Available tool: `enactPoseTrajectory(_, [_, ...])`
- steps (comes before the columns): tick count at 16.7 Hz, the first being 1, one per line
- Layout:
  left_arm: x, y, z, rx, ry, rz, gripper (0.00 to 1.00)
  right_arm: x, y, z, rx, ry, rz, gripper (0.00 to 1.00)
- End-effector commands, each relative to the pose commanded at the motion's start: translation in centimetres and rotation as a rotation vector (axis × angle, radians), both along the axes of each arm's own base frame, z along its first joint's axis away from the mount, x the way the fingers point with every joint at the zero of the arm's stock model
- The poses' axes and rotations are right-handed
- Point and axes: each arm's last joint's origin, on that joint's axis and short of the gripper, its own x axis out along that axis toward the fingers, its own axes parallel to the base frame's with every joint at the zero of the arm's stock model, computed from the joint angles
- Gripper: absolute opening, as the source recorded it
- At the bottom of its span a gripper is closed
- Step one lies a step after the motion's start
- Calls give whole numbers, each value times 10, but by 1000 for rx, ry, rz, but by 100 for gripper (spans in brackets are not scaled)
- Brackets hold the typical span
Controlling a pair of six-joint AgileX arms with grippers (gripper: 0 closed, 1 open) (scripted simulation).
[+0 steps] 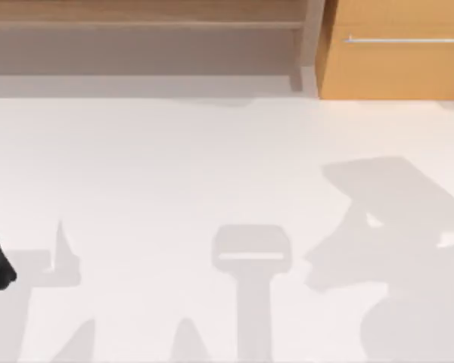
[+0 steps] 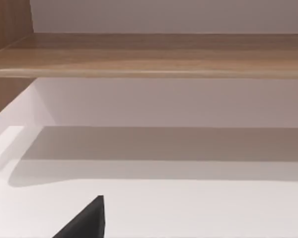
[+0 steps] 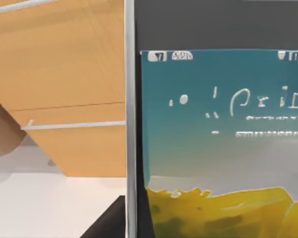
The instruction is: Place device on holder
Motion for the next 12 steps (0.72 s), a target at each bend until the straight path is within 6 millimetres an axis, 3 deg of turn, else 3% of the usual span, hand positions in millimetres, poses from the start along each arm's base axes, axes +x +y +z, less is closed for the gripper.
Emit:
enactPoseTrajectory(3, [0,0,0,0,0,0,100,-51,-34,-19,-148,-105,-101,0])
enactPoseTrajectory(6, [0,0,0,0,0,0,100,-93,-54,-45,-262,-134,-196,0])
enactPoseTrajectory(9, [0,0,0,0,0,0,100,-120,-62,-70,-321,-123,-261,0])
enactPoseTrajectory(12, [0,0,0,0,0,0,100,-129,-63,-80,-337,-113,-284,0])
